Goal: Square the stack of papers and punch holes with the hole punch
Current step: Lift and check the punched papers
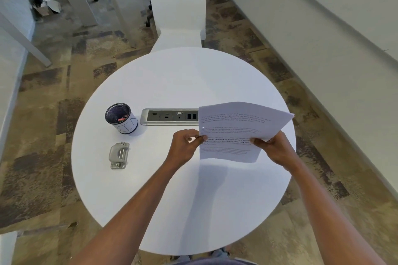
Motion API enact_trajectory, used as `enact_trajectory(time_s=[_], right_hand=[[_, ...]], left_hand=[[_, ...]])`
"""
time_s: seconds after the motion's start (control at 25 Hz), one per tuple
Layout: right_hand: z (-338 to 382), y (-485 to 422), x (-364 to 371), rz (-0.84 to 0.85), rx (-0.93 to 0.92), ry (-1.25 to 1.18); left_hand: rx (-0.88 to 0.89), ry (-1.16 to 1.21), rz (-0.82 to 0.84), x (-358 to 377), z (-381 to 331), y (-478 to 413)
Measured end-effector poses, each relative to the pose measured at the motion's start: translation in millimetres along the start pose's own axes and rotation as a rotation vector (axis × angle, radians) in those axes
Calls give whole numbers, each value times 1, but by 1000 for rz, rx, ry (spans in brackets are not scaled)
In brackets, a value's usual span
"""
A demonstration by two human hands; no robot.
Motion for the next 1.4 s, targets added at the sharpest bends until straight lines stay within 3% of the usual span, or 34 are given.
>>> enact_trajectory(time_s=[0.24,0.44,0.6,0.8,1.0,1.16,1.4], right_hand=[[-4,-7,10,46,-18,-43],[-31,-9,22,155,37,172],[-30,-15,14,103,46,146],[-31,-17,18,158,80,107],[-33,-18,10,44,88,37],[-26,-6,-10,-28,70,-190],[-56,21,-40,-269,123,-294]], left_hand=[[-4,-43,-23,-5,13,-3],[-33,-125,-15,2,31,-3],[-70,-65,-49,2,33,-8],[-61,-154,7,5,36,-14],[-60,-125,-64,5,24,-16],[-56,61,21,18,3,-18],[-301,104,115,65,28,-10]])
Point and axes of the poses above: each hand's wrist, its own y-axis away from the middle knuckle, its own x-axis out of the palm, z = x × y, the point moved 9 cm from there along -y, towards the middle knuckle, and after that the axes turned 15 degrees about -y, right-handed, at the moved point
